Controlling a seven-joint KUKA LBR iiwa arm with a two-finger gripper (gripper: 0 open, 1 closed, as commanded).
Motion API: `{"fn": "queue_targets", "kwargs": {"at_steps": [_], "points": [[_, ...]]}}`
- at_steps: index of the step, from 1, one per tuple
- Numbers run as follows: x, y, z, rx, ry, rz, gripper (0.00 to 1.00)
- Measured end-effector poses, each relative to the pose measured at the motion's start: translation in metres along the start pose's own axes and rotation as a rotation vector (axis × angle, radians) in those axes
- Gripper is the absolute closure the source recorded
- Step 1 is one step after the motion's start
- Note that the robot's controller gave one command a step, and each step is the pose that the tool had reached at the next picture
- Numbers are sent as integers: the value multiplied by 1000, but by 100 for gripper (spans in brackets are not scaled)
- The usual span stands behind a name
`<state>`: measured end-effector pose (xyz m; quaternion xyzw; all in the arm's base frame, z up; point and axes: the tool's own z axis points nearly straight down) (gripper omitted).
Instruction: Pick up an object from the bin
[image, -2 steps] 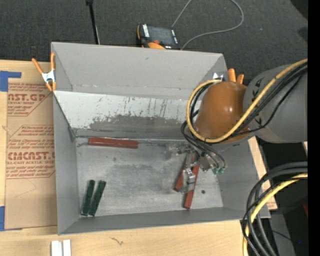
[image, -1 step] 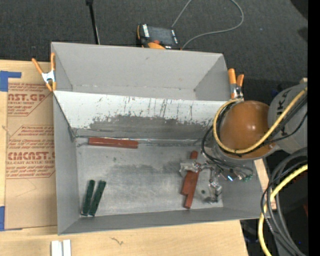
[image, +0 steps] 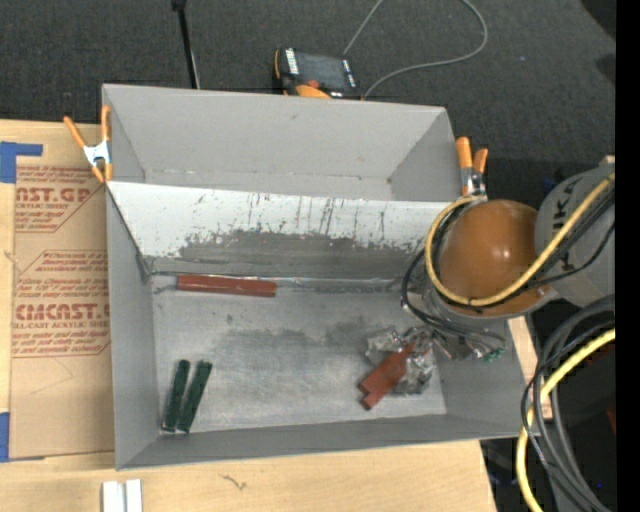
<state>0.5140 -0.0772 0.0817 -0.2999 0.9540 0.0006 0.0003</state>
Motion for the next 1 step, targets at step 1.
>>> {"fn": "queue_targets", "kwargs": {"at_steps": [1], "points": [[-3,6,-152,7,-7,45,100]]}}
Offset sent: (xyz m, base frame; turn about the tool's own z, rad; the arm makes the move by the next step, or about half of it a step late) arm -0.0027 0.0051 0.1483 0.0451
